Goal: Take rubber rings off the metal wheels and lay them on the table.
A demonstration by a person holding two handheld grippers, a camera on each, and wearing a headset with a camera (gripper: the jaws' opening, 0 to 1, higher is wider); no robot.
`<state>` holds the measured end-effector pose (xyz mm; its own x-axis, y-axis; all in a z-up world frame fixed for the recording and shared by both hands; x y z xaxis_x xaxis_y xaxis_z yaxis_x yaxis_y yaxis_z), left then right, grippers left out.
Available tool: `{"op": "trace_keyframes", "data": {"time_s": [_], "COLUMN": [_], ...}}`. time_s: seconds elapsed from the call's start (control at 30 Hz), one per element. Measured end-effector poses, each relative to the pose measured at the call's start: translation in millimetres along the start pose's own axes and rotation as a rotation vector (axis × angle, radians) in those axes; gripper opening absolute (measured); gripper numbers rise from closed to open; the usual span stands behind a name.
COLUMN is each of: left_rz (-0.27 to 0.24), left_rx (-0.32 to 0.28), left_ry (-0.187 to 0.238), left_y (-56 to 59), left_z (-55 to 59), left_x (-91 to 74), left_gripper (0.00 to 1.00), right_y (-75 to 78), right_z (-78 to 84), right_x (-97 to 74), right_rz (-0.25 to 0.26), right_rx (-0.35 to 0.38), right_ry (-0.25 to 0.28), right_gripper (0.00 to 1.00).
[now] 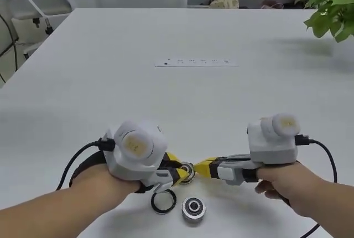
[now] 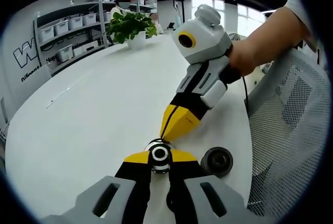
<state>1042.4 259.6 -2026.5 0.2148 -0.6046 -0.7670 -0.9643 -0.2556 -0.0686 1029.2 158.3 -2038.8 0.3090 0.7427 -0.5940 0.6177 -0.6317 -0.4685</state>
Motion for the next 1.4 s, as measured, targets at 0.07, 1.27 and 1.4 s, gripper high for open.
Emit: {"op": "trace_keyframes", "data": {"time_s": [0.07,1.27,1.4], "left_rz": [0.001,0.063,0.071], "left_rx": [0.0,0.032,0.024], "left_ry": [0.001,-0.016,-0.012], "left_y": [0.0,1.7,4.6], "left_z": [-0.1,-0.2,2.7], "left_x": [0.2,-24.4,-33.2], "left_gripper": [0.06,0.16,0.22], "right_y": [-7.5,-15.7,-18.0], "right_z": [-2.0,-7.1,-9.6], "right_x": [1.8,-5.1,-8.1], "right_rz": [-0.057,-0.063,-0.068], "right_rx": [0.005,-0.029,-0.025], "right_ry": [0.014,0.035,0.039], "right_gripper": [0.0,0.0,0.0]}}
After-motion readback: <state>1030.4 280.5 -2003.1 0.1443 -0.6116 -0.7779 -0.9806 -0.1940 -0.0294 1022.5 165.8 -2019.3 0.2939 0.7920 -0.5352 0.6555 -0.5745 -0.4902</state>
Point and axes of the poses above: the centre of the closed fingertips' face, and the gripper's own axes: x roughly forward along the fingers, y roughly to its right, z roughly out of its underside, the point moved 6 cm from there along -x, roughly backward along the fingers, and after that the axes turned 12 degrees about -y, right-handed, at the moved point
